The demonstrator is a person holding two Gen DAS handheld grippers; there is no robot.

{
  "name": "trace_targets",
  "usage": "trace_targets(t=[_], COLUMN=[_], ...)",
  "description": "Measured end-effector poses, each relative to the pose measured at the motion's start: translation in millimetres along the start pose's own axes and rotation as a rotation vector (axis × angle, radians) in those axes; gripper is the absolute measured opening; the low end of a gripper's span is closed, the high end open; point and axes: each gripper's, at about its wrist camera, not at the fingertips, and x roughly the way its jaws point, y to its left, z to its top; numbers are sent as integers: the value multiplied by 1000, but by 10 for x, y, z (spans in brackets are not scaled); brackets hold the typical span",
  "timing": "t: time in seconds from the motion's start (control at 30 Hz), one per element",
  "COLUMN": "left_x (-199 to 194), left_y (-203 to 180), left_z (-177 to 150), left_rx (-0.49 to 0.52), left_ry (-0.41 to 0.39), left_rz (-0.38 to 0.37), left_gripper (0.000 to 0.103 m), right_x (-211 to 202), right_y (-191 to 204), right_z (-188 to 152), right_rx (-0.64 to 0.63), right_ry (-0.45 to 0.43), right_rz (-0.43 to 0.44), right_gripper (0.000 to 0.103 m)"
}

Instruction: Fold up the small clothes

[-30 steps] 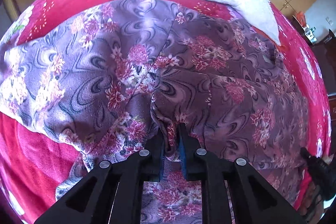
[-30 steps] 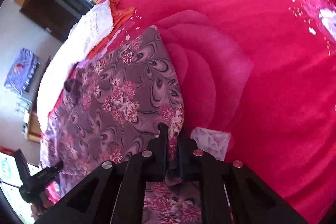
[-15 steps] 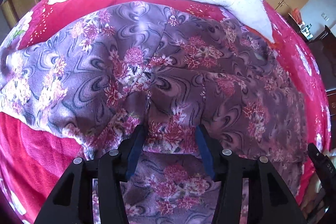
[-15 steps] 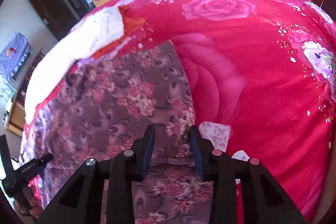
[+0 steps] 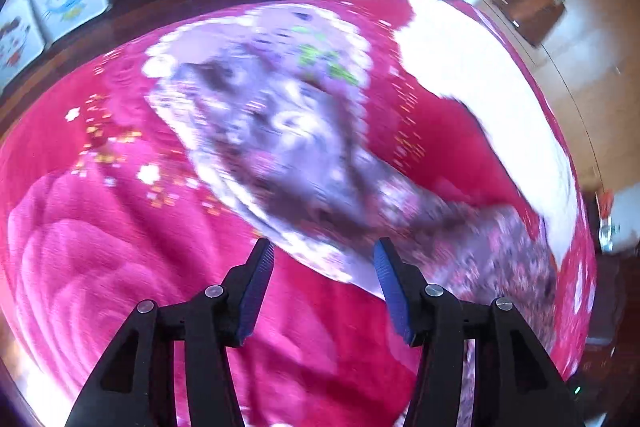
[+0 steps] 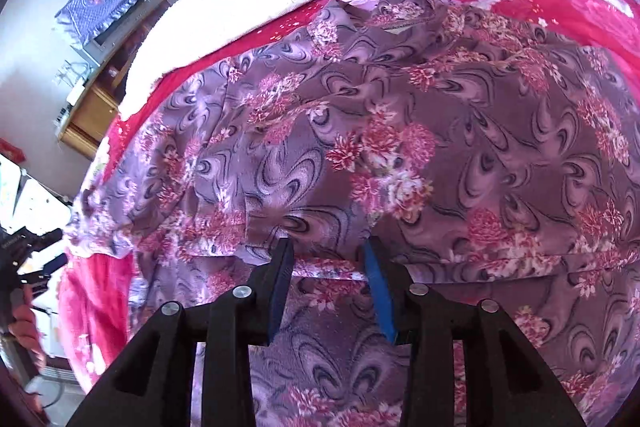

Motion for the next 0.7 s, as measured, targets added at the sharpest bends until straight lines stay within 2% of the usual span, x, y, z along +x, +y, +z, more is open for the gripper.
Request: trace_targets(t=[0.03, 0.07, 0.2, 0.23, 0.3, 0.37, 0.43, 0.47, 0.5, 0.57, 0.63, 0.7], left_x=[-59, -48, 117, 154, 234, 350, 447, 585, 597, 644, 592, 515], left_y=[182, 349, 617, 623, 562, 499, 382, 303, 261, 217, 233, 207], left_z=[77, 152, 294, 314, 339, 355, 358, 400, 401, 406, 387, 381], left_rx=[-62, -118, -217, -228, -229, -200, -164, -156, -147, -142, -168, -150], left_ry=[4, 12, 36, 35, 24, 13, 19, 13, 0, 37, 15, -12], left_rz=[3, 6, -16, -26, -32, -21, 16, 33, 39, -6, -5, -5], left_gripper=[52, 52, 53, 54, 64, 70, 69, 63, 39, 5, 4, 4], right_x=[9, 35, 59, 66, 62, 58, 64, 55, 65, 60, 62, 61], right_y=[75, 136, 268, 265, 260, 262, 261, 254, 268, 253, 250, 245], right_z=[-41, -73, -172, -163, -144, -142, -147, -151, -157, -160, -151, -140], right_rx=[-26, -49, -100, -100, -100, -102, -103, -101, -101, -99, -98, -98], right_ry=[-30, -45, -82, -83, -83, -84, -87, -89, -91, -93, -89, -82], right_rz=[-29, -52, -121, -124, -125, -128, -128, -127, -126, -122, -119, -117], right_gripper=[51, 53, 54, 54, 54, 54, 54, 54, 54, 54, 55, 55])
